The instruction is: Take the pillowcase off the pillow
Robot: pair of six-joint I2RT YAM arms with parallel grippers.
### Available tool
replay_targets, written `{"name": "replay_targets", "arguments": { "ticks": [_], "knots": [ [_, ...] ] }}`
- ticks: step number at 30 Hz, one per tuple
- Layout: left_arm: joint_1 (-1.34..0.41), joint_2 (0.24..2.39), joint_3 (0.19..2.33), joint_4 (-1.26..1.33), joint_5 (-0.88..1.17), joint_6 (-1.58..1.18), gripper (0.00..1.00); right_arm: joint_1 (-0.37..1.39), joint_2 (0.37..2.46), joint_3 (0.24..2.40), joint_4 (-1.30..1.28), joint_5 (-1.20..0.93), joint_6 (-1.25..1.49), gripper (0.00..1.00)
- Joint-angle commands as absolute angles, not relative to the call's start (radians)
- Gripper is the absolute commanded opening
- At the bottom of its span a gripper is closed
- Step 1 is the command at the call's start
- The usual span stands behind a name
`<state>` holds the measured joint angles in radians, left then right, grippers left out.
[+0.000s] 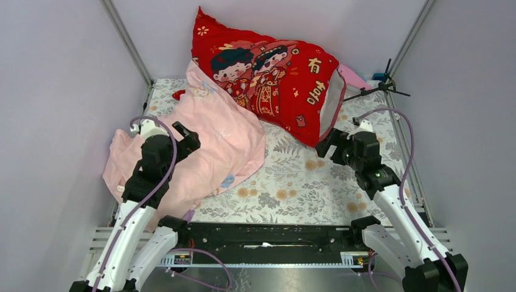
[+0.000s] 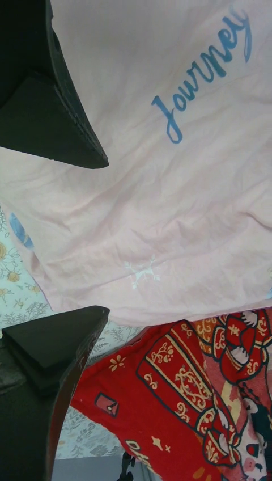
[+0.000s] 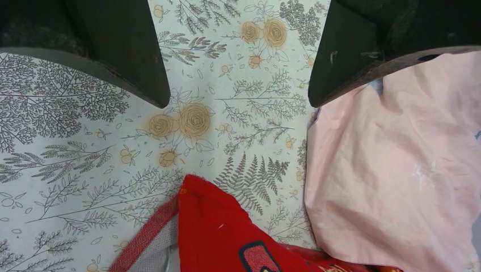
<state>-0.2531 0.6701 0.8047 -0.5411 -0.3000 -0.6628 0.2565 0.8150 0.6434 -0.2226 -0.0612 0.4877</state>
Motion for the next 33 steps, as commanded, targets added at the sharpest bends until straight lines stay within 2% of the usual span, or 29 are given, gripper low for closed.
{"name": "replay_targets", "arguments": {
  "ticks": [1,10,14,23,28,30,31,32,33],
  "knots": [
    [-0.248,0.697,0.779,-0.45,-0.371,-0.653,0.99,0.26,0.836,0.687,-0.152,-0.045,0.501,0.99],
    [-0.249,0.932,0.826,-0.574,-0.496,-0.759,0.99,0.262,0.832,0.603,-0.013,-0.137,0.495,0.99],
    [-0.249,0.989,0.825,-0.578,-0.491,-0.788,0.99,0.261,0.84,0.592,0.029,-0.183,0.498,0.99],
    [-0.281,1.097,0.765,-0.486,-0.366,-0.776,0.99,0.261,0.848,0.588,0.042,-0.25,0.514,0.99],
    [-0.247,1.216,0.712,-0.404,-0.214,-0.788,0.99,0.262,0.84,0.585,0.051,-0.264,0.523,0.99],
    [-0.24,1.242,0.696,-0.387,-0.191,-0.794,0.93,0.261,0.835,0.588,0.044,-0.265,0.523,0.99],
    [-0.239,1.243,0.686,-0.374,-0.187,-0.791,0.86,0.261,0.83,0.589,0.038,-0.266,0.522,0.99],
    [-0.239,1.234,0.674,-0.361,-0.185,-0.785,0.73,0.261,0.824,0.59,0.033,-0.265,0.522,0.99],
    [-0.238,1.219,0.661,-0.346,-0.18,-0.774,0.53,0.261,0.815,0.592,0.028,-0.264,0.52,0.99]
  ]
}}
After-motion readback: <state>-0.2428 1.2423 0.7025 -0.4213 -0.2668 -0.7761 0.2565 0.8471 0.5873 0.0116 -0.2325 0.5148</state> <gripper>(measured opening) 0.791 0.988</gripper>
